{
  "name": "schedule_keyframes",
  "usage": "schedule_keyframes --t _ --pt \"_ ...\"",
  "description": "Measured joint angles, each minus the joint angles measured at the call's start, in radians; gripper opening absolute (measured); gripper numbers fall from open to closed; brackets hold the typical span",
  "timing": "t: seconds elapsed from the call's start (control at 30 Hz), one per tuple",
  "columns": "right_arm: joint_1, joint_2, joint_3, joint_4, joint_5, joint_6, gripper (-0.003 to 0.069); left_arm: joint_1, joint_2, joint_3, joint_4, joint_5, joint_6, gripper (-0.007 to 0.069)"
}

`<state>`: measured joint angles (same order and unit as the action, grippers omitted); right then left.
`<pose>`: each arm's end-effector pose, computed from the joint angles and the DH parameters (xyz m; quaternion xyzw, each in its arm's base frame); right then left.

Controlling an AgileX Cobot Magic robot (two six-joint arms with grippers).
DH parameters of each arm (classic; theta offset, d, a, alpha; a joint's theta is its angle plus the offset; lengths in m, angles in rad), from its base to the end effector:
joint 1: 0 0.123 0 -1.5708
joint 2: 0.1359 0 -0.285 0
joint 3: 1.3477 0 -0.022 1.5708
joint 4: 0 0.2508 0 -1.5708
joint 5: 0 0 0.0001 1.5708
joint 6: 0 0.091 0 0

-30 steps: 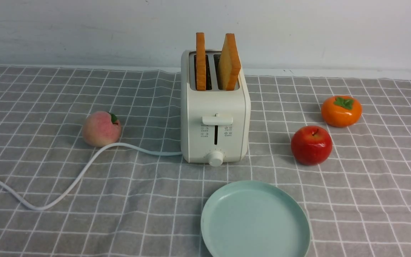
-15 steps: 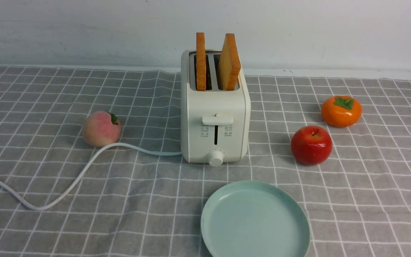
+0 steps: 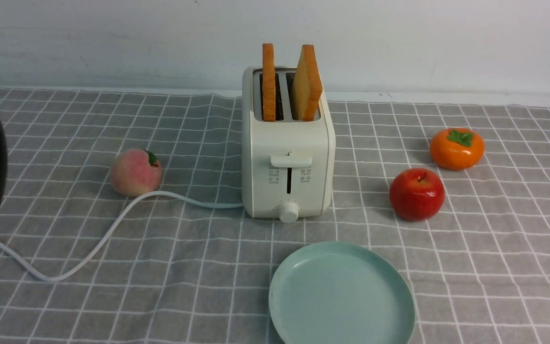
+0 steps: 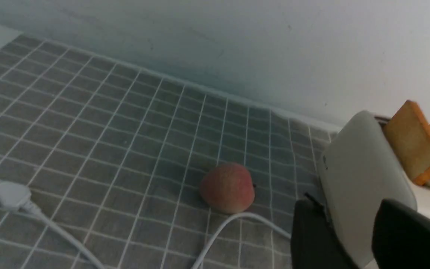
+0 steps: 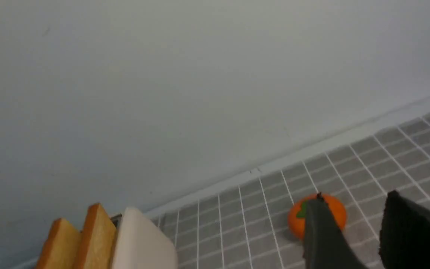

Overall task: Take toasted bread from bread machine on grey coffee table place on plate.
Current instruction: 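Grasp the toast slice in the toaster and pull it up out of the slot with the right gripper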

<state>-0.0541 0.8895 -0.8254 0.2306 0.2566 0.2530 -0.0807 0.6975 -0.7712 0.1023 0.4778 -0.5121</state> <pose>0.1909 -0.0050 0.3739 0.1876 0.7597 0.1526 0.6036 0.1387 -0.0069 0.3676 -0.1507 0.7949 -0.1275 0.5737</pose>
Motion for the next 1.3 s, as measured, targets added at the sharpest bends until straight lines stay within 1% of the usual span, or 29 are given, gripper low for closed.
schedule_keyframes --t 0.03,0.13,0.17,0.2,0.27,0.3,0.33,0.37,0.4,0.43,0.47,0.5,0.53,0.57,0.63,0.67,0.7,0.8,0.9,0.97,1.0,1.03,1.07,1.1,1.13,1.17,1.2,1.3 --pt "0.0 0.019 0.0 0.013 0.038 0.0 0.0239 0.0 0.0 0.0 -0.005 0.028 0.0 0.0238" --pt "0.0 0.125 0.0 0.121 0.16 -0.01 0.0239 0.0 0.0 0.0 -0.047 0.184 0.0 0.0238" --pt "0.0 0.159 0.0 0.172 0.191 -0.028 0.0239 0.0 0.0 0.0 -0.066 0.233 0.0 0.0238" --pt "0.0 0.166 -0.001 0.183 0.191 -0.028 0.0239 0.0 0.0 0.0 -0.074 0.25 0.0 0.0238" --pt "0.0 0.261 -0.023 0.368 0.291 -0.159 0.0239 0.0 0.0 0.011 -0.131 0.318 0.0 0.0238" --pt "0.001 0.276 -0.026 0.383 0.297 -0.189 0.0239 0.0 0.0 0.011 -0.136 0.321 0.0 0.0238" --pt "0.014 0.327 -0.056 0.504 0.346 -0.334 0.0239 -0.005 0.0 0.029 -0.177 0.325 0.0 0.0238" --pt "0.016 0.341 -0.06 0.52 0.351 -0.355 0.0239 -0.006 0.0 0.032 -0.177 0.325 0.0 0.0238" --pt "0.035 0.39 -0.104 0.631 0.401 -0.509 0.0239 -0.024 0.0 0.05 -0.2 0.317 0.0 0.0238" --pt "0.049 0.418 -0.13 0.708 0.427 -0.601 0.0239 -0.042 0.0 0.06 -0.216 0.309 0.0 0.0238" --pt "0.077 0.466 -0.173 0.793 0.463 -0.736 0.0239 -0.066 0.0 0.073 -0.236 0.299 0.0 0.0238" --pt "0.095 0.493 -0.214 0.843 0.49 -0.837 0.0239 -0.087 0.0 0.082 -0.254 0.291 0.0 0.0238" --pt "0.104 0.499 -0.223 0.865 0.495 -0.873 0.0239 -0.092 0.0 0.083 -0.258 0.289 0.0 0.0238" --pt "0.147 0.557 -0.306 0.929 0.525 -0.984 0.0239 -0.124 0.002 0.088 -0.279 0.284 0.0 0.0238" --pt "0.2 0.614 -0.398 0.943 0.525 -1.04 0.0242 -0.157 0.012 0.088 -0.293 0.283 0.0 0.0238" --pt "0.206 0.621 -0.409 0.943 0.524 -1.043 0.0242 -0.159 0.013 0.088 -0.294 0.283 0.0 0.0238" --pt "0.269 0.684 -0.521 0.884 0.506 -1.034 0.0248 -0.178 0.026 0.089 -0.299 0.283 0.0 0.0238" --pt "0.35 0.766 -0.671 0.714 0.477 -0.924 0.0264 -0.191 0.051 0.089 -0.309 0.292 0.0 0.0238" --pt "0.431 0.854 -0.837 0.457 0.46 -0.734 0.0289 -0.193 0.075 0.089 -0.323 0.322 0.0 0.0238" --pt "0.466 0.901 -0.92 0.289 0.444 -0.614 0.0304 -0.193 0.087 0.089 -0.33 0.352 0.0 0.0238" --pt "0.478 0.925 -0.957 0.21 0.429 -0.551 0.0318 -0.193 0.094 0.089 -0.333 0.369 0.0 0.0238" --pt "0.481 0.934 -0.963 0.194 0.425 -0.527 0.0319 -0.193 0.096 0.089 -0.333 0.371 0.0 0.0238" --pt "0.488 0.966 -1.003 0.08 0.386 -0.434 0.0336 -0.193 0.102 0.089 -0.335 0.393 0.0 0.0238" --pt "0.488 0.983 -1.017 0.013 0.356 -0.379 0.0346 -0.193 0.106 0.089 -0.335 0.406 0.0 0.0238" --pt "0.488 0.986 -1.02 0.0 0.342 -0.368 0.0349 -0.193 0.106 0.089 -0.335 0.408 0.0 0.0238" --pt "0.488 0.998 -1.024 -0.06 0.317 -0.324 0.0354 -0.193 0.107 0.089 -0.335 0.415 0.0 0.0238" --pt "0.484 1.019 -1.027 -0.13 0.277 -0.238 0.0364 -0.193 0.108 0.089 -0.336 0.426 0.0 0.0238" --pt "0.479 1.058 -1.028 -0.196 0.208 -0.101 0.0371 -0.193 0.108 0.089 -0.336 0.432 0.0 0.0238"
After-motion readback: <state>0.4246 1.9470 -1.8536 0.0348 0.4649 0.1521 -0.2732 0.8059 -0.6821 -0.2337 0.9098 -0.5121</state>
